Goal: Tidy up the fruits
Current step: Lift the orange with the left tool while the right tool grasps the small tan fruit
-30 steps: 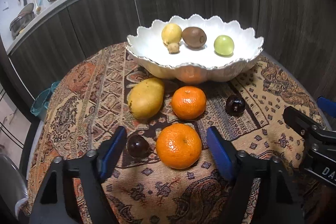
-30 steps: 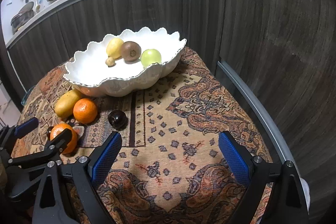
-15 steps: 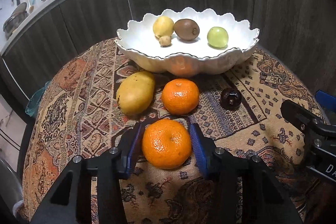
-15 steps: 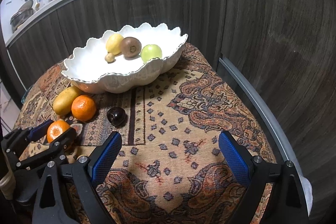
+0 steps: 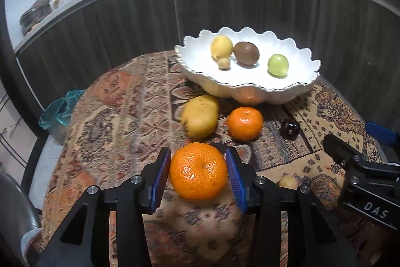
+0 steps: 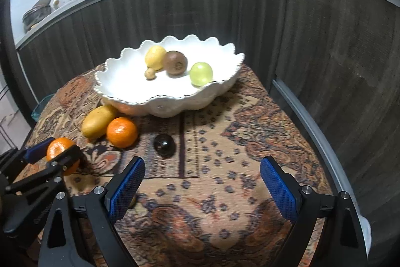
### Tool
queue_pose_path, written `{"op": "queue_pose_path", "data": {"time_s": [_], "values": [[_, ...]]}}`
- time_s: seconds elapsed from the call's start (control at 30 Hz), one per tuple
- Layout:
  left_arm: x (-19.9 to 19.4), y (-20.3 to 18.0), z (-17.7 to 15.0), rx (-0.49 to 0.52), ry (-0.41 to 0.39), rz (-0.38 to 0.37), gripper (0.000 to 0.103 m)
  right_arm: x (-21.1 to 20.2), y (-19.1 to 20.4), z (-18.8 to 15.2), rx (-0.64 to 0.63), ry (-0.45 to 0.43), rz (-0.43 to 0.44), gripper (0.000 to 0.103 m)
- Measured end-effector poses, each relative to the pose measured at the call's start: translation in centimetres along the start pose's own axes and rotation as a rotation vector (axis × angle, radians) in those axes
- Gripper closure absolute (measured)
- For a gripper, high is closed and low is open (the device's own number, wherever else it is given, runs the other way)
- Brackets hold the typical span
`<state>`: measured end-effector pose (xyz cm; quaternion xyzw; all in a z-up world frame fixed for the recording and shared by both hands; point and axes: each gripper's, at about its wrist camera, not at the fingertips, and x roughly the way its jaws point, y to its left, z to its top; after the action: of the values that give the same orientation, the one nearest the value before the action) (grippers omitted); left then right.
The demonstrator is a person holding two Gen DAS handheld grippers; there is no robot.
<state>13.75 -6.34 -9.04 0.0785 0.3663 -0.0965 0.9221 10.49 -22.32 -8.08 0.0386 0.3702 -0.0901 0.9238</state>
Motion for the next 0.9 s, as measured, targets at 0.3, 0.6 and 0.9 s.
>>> {"op": "queue_pose_path", "data": {"time_s": [0.3,0.6,0.9], "values": [[-1.2,3.7,-1.6,-0.051,-0.002,0.052,0.058,1.4,4.1,-1.2,-0.074,0.047,0.053,0.009],[-1.4,5.5,-2.6,-0.084,0.007,0.060,0.058,2.4,6.4,-2.3,-0.112,0.099,0.086,0.036],[-1.4,5.8,-2.8,-0.089,0.008,0.055,0.058,3.6,6.9,-3.2,-0.116,0.145,0.100,0.058]]}}
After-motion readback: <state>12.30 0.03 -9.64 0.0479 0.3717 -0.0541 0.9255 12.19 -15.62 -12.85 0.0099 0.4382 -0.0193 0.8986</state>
